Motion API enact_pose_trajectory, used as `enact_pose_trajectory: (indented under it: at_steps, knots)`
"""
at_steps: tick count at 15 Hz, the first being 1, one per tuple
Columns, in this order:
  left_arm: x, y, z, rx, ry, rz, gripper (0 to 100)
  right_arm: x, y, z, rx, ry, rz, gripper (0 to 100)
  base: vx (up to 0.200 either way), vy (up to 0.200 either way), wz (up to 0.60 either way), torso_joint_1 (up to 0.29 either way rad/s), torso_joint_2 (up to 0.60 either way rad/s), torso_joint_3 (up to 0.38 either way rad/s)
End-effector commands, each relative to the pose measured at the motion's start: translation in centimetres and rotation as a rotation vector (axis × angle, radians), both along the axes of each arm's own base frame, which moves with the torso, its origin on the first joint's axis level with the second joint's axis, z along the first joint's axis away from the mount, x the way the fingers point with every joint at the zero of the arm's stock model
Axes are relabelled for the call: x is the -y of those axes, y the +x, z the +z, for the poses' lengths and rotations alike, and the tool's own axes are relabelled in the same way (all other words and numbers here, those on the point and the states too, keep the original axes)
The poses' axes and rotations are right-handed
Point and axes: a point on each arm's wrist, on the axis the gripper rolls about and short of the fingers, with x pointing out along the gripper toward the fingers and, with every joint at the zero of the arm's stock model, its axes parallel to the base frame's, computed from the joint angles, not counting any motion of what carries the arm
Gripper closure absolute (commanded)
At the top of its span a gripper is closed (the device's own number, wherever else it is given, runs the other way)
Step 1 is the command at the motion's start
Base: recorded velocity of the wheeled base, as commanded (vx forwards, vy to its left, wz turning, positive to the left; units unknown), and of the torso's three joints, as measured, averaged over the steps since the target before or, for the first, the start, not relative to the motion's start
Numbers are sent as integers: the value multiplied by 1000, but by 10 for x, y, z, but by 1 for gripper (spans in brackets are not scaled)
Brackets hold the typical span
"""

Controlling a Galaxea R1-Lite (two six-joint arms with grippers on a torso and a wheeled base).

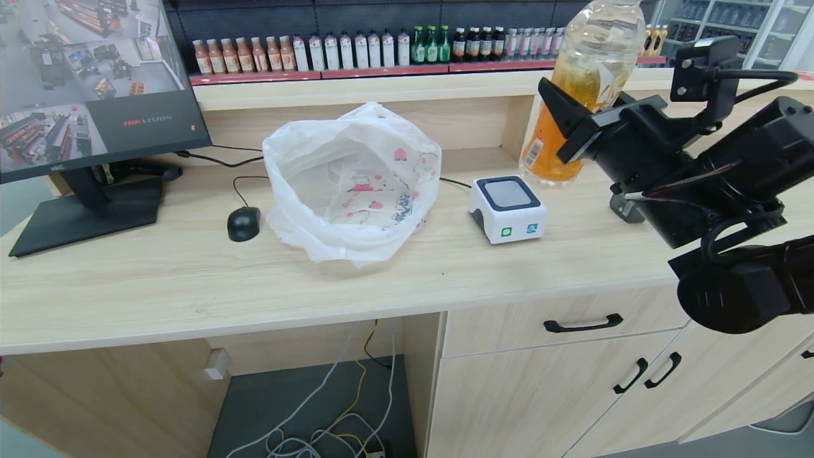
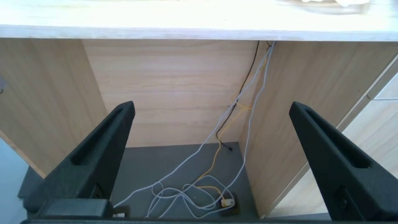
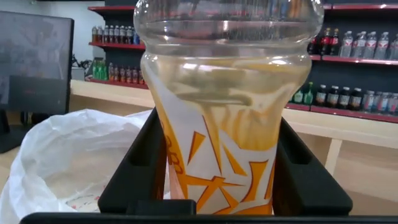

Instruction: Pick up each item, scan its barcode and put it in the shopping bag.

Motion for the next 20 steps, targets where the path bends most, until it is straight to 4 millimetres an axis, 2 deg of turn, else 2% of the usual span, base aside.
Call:
enact_pose_trajectory:
  at_steps: [1, 5, 13, 19, 20]
  knots:
    - [0, 0, 0, 0, 1, 0, 0, 0, 0, 0, 1, 7, 3, 100, 0, 0, 0, 0, 0, 0]
    - [0, 0, 0, 1, -1, 0, 0, 2, 0, 2, -16, 75, -26, 100, 0, 200, 0, -1, 1, 2]
    - [0, 0, 0, 1, -6, -1, 0, 5, -1, 5, -7, 78, -32, 100, 0, 200, 0, 1, 1, 2]
    - [0, 0, 0, 1, -4, -1, 0, 1, 0, 6, -44, 58, -14, 100, 0, 0, 0, 0, 0, 0]
    - [0, 0, 0, 1, -4, -1, 0, 0, 2, 11, -53, 54, -13, 100, 0, 0, 0, 0, 0, 0]
